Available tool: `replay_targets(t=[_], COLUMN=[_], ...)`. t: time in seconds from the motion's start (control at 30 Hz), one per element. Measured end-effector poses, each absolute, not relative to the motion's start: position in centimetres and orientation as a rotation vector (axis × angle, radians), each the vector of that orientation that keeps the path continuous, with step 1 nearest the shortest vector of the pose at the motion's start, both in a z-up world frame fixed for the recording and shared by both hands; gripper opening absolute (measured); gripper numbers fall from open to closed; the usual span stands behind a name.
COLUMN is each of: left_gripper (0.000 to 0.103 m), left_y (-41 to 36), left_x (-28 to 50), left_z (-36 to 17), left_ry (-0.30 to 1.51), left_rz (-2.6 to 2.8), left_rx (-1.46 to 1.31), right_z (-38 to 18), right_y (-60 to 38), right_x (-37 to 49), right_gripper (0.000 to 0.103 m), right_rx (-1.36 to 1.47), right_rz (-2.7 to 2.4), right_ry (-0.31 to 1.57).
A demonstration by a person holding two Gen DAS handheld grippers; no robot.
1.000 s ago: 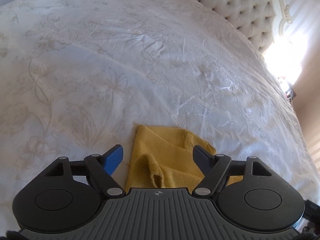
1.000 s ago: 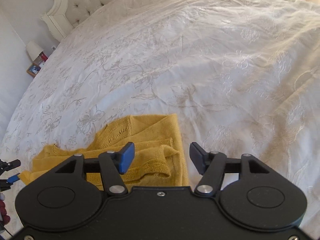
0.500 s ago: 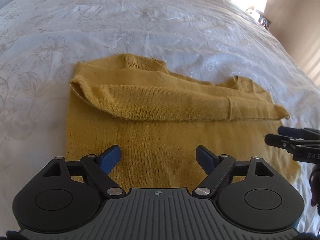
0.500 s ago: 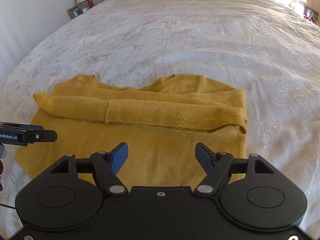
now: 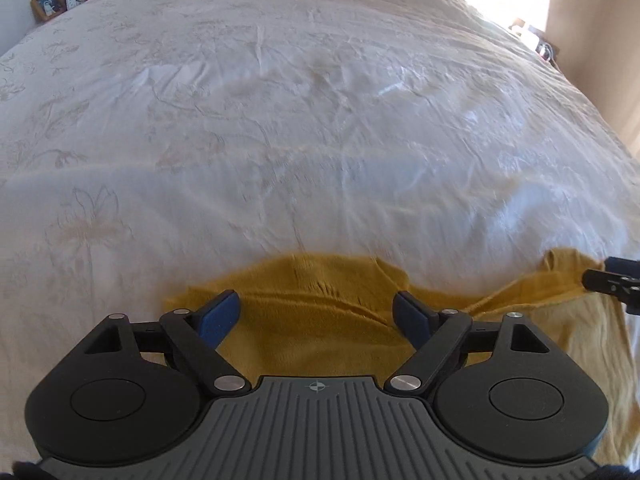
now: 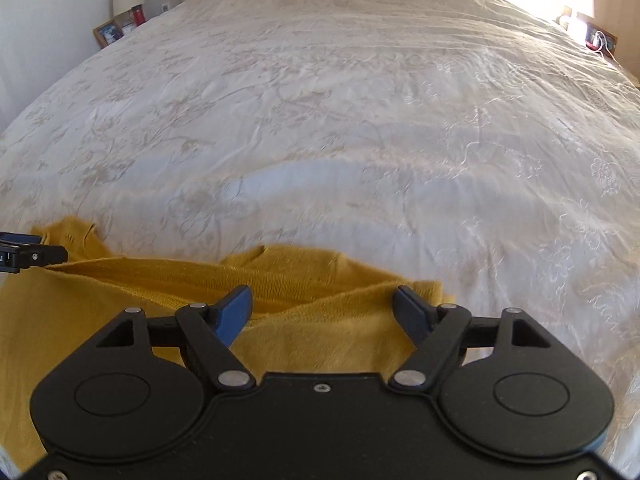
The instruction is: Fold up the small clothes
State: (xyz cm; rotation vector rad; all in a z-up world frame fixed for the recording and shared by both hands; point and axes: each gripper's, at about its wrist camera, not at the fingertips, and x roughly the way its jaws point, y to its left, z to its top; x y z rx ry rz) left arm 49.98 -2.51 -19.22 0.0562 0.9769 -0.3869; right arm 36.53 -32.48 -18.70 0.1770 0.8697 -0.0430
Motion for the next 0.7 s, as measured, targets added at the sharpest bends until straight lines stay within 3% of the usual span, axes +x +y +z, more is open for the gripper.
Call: replay_targets(t=[0.23,0.3,0.53,0.7], left_gripper=[0.084,0.084,0.084,0.086], left_y=[-1.9,-2.1,-1.4,0.8], left_x=[48.5,46.8,38.4,33.9], left_z=[-17.0,-17.4,-20.9,-21.3], left_ry=[0.923,0.94,1.062,1.081], left_rz=[-0.387,-0.403,-0.459,-0.486], left_rx=[0.022,0.05,0.209,0.289], right_z=[-17.3,-17.7,-20.8,-21.9], right_y=[-32.4,-31.5,-29.1,-29.5], right_x=[34.6,33.3,27.1,22.8], right_gripper=[0.08,0.085,0.086,0.099], right_rx=[0.231,0.219,0.127,0.095], right_rz=[-0.022,-0.006,0.021,0.013], right_ry=[0.844,0.87,1.03,1.084])
